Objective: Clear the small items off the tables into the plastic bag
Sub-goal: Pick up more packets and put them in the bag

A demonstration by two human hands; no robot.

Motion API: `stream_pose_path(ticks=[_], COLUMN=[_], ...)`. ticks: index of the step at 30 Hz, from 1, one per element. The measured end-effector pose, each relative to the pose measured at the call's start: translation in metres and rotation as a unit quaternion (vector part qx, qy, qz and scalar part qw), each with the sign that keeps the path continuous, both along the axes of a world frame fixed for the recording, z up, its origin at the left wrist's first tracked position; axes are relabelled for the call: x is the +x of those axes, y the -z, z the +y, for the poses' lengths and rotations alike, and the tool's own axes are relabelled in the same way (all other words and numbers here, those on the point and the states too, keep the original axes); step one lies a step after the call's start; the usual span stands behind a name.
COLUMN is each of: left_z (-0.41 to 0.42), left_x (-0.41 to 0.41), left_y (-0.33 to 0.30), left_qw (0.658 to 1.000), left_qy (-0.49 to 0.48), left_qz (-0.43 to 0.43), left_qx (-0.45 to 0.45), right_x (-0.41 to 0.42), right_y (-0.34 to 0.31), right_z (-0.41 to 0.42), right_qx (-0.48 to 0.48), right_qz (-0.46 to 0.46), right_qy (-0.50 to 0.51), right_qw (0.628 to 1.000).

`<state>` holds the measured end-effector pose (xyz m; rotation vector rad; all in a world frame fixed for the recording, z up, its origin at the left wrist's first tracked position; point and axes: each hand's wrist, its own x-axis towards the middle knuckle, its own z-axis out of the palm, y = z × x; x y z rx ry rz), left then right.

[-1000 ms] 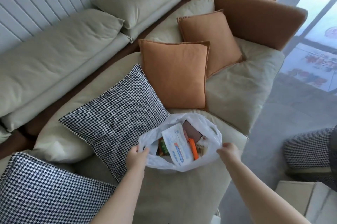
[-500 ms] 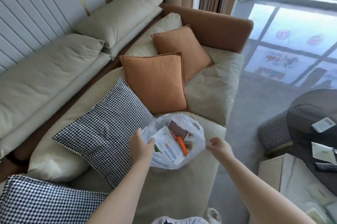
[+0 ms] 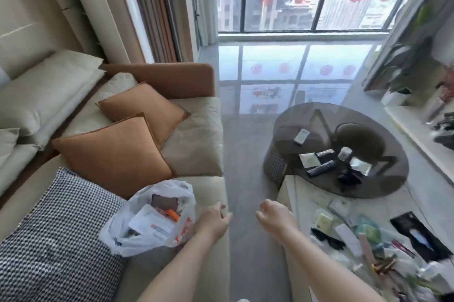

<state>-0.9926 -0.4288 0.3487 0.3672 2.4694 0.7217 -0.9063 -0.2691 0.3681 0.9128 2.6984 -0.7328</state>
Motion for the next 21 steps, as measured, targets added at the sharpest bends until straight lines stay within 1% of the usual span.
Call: stream_pose_path(ticks=[4,7,11,15,21], left_z=[0.045,0.079,0.121,0.152,0.191], left_x=[0.067,0.130,0.210,0.276,0.336], left_y=[0.001,-0.002,-0.010,-0.014,-0.012], left_qw=[0.995,0.985,0.965,0.936,0.879], left_qy=[0.094,0.165,0.259,0.349,0.474], left_qz=[0.006,0.021,0.035,0.036,0.037], left_qx=[-0.030,-0.041,-0.018,-0.011,-0.030], right_x=[0.096,0.172,0.268,0.348,0.432], right_y=[-0.005,-0.006,-0.003,-0.002,0.005], right_z=[0.030,0.046,0.061,0.072,0.080], right_qx=[0.041,0.037,0.041,0.032,0.006], right_qz=[0.002,0.015,0.018,-0.009,-0.005], right_qy=[0.047,0.114,0.205,0.287,0.423], right_qw=[0.998,0.993,0.978,0.957,0.906])
